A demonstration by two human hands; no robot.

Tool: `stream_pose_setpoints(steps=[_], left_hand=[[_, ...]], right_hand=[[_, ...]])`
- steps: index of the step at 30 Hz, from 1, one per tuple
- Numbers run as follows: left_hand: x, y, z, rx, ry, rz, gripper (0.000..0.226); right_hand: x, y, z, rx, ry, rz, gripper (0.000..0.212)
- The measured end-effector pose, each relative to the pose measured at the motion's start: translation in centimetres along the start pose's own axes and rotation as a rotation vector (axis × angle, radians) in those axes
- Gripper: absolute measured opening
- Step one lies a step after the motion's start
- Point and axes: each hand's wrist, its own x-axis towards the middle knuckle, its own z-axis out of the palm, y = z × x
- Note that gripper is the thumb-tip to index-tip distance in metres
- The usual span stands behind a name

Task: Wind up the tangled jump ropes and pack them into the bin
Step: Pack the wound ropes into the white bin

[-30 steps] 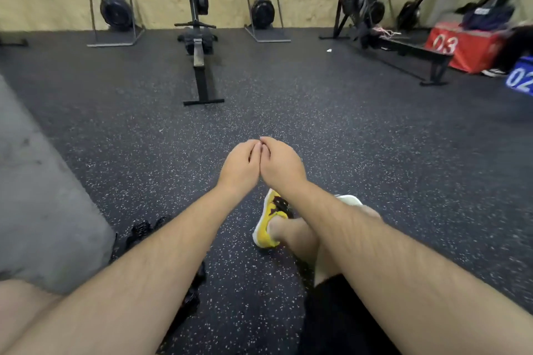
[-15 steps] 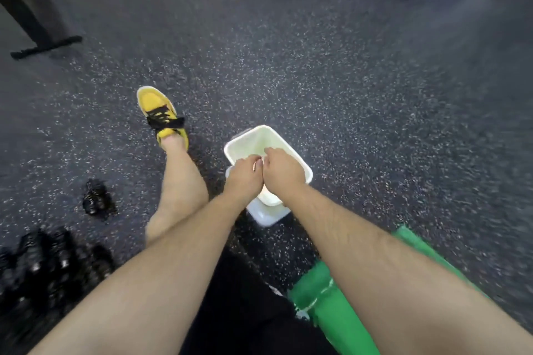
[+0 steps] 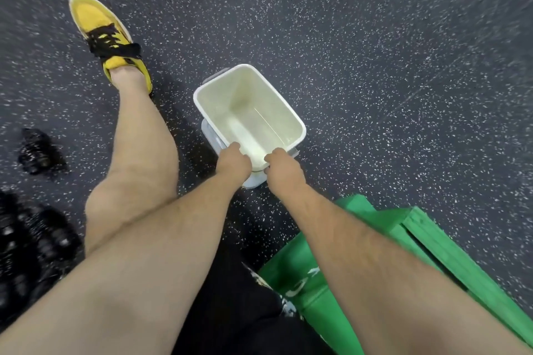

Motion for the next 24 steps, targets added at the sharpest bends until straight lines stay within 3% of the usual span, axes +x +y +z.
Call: stream_pose_setpoints(steps=[7,10,14,18,24], left_hand=[[-0.9,3.6,-3.6,-0.134,0.158,0.099,0.052],[-1.8,5.4,-8.3,-0.120,0.266,0.209,0.052],[-4.0,5.6,-16.3,-0.116,0.424,0.303,0.055],[-8.4,2.0,-23.7,-0.115,0.582,0.315,0.054],[-13.3,-9.3,-28.5,-0.080,0.648,0.170,0.055]], right_hand=[[-0.7,-1.9,-3.8,-0.163,0.252,-0.167,0.010],[-1.6,-4.4,-7.2,-0.170,0.378,-0.221,0.018],[-4.0,-9.2,-11.7,-0.178,0.506,-0.261,0.047],[-7.4,-16.0,-13.6,-0.212,0.530,-0.379,0.056],[-12.6,-25.0,-9.0,-0.315,0.334,-0.524,0.053]])
